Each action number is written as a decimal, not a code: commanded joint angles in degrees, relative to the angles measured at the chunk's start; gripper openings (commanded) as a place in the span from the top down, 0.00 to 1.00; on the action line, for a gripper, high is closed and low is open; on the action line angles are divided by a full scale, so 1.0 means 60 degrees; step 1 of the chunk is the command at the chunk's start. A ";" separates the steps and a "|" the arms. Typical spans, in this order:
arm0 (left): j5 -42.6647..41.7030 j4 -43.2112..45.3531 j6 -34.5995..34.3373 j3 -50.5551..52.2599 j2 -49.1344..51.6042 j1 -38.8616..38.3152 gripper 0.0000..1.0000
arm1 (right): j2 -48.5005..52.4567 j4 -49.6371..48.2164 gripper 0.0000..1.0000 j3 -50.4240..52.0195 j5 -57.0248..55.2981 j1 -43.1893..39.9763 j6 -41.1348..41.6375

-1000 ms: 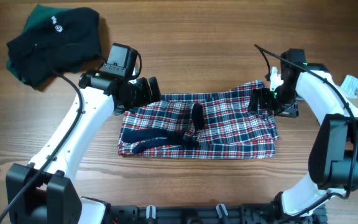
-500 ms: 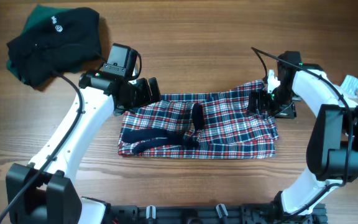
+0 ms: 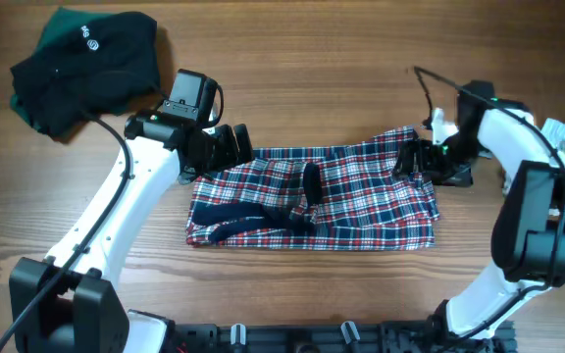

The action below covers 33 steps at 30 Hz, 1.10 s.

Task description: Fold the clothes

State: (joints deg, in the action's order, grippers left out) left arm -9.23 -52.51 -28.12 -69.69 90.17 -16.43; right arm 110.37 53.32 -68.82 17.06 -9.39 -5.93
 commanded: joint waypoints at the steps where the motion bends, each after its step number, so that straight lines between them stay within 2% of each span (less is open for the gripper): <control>1: 0.0058 -0.0004 0.0157 0.0044 -0.0208 0.0033 0.01 | 0.0911 -0.0291 0.00 0.0302 0.1413 -0.0127 -0.1282; 9: 0.0058 -0.0018 0.0160 0.0044 -0.0208 0.0033 0.00 | 0.2029 -0.0164 0.00 0.0306 0.1224 -0.0127 -0.1184; 12: 0.0058 -0.0015 0.0157 0.0044 -0.0208 0.0033 0.01 | 0.2197 -0.0113 0.00 0.0306 0.0535 -0.0127 -0.0565; 16: 0.0058 -0.0011 0.0157 0.0044 -0.0208 0.0033 0.00 | 0.2197 0.0025 0.11 0.0306 0.0113 -0.0127 -0.0029; 23: 0.0058 -0.0007 0.0160 0.0044 -0.0208 0.0033 0.00 | 0.2197 0.0703 0.17 0.0306 0.1060 -0.0124 -0.0444; 26: 0.0058 0.0004 0.0157 0.0044 -0.0208 0.0033 0.01 | 0.2197 0.0874 0.16 0.0306 0.0994 -0.0055 -0.0007; 30: 0.0058 0.0029 0.0157 0.0044 -0.0208 0.0033 0.01 | 0.2197 0.1002 0.11 0.0306 0.0248 0.0317 0.0630; 33: 0.0058 0.0025 0.0157 0.0044 -0.0208 0.0033 0.00 | 0.2197 0.0980 0.13 0.0306 0.0277 0.0452 0.0630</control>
State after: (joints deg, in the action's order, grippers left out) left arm -9.23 -52.47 -28.10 -69.69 90.17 -16.43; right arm 115.24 60.10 -72.53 23.46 -8.88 -3.75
